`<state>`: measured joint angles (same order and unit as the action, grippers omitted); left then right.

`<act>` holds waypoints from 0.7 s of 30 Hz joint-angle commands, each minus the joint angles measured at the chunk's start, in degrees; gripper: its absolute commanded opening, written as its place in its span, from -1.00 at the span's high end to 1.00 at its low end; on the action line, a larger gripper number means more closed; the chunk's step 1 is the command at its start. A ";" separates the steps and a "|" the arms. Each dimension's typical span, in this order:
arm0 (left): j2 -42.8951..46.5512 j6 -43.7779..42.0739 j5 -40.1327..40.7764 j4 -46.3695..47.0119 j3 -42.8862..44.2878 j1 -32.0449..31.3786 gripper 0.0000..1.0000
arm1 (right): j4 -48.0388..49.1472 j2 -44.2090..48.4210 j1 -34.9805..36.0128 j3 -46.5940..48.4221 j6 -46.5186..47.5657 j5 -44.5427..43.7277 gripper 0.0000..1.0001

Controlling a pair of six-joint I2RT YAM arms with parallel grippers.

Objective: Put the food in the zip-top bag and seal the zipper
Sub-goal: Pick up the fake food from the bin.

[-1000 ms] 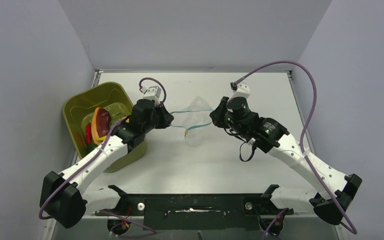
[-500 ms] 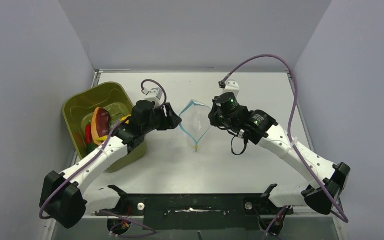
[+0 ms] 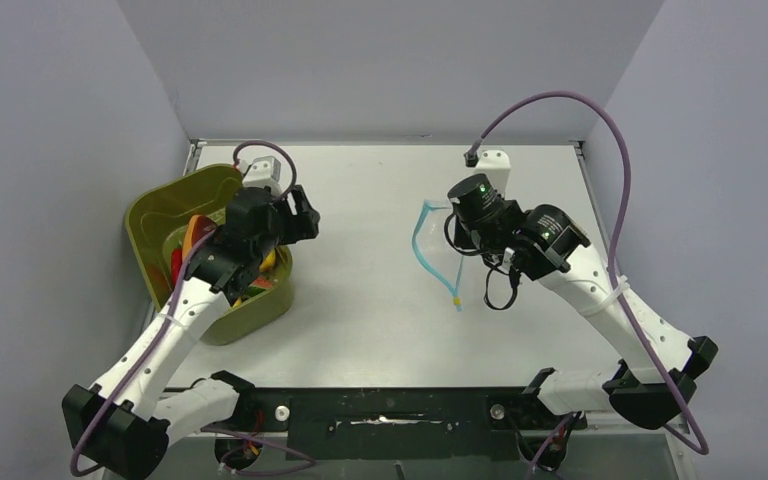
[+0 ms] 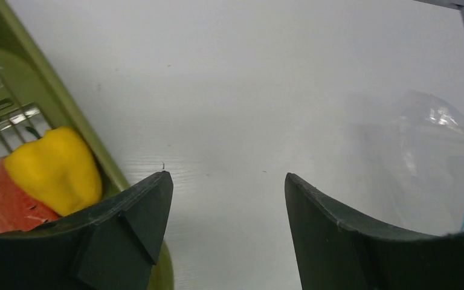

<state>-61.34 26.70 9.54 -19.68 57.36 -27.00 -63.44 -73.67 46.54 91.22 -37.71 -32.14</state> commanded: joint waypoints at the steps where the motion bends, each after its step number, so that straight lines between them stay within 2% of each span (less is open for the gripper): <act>1: 1.79 -2.23 3.59 -3.42 1.45 5.42 -0.35 | 3.91 -1.72 0.21 -2.39 0.99 1.85 1.00; 6: 1.95 1.98 -0.72 -2.96 -1.62 13.93 -0.35 | 18.21 -2.00 0.21 -10.04 1.66 11.10 1.00; 11: 1.84 7.98 -2.43 -2.12 -5.30 23.00 -0.35 | 24.98 -2.55 0.21 -13.79 0.83 15.80 1.00; 15: 2.45 11.78 -2.01 0.31 -8.89 28.66 -0.34 | 26.84 -2.14 0.18 -15.37 0.71 17.33 1.00; 18: 1.82 12.42 0.46 2.23 -10.77 30.40 -0.32 | 27.54 -1.79 0.21 -16.05 0.78 18.07 1.00; 21: -0.66 9.76 -3.35 3.43 -10.45 30.95 -0.33 | 28.75 -1.08 0.21 -17.09 0.96 18.71 1.00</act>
<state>-60.62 36.93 9.10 -22.11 45.91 3.20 -39.86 -77.32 46.57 75.29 -36.86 -15.16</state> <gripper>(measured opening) 0.664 0.033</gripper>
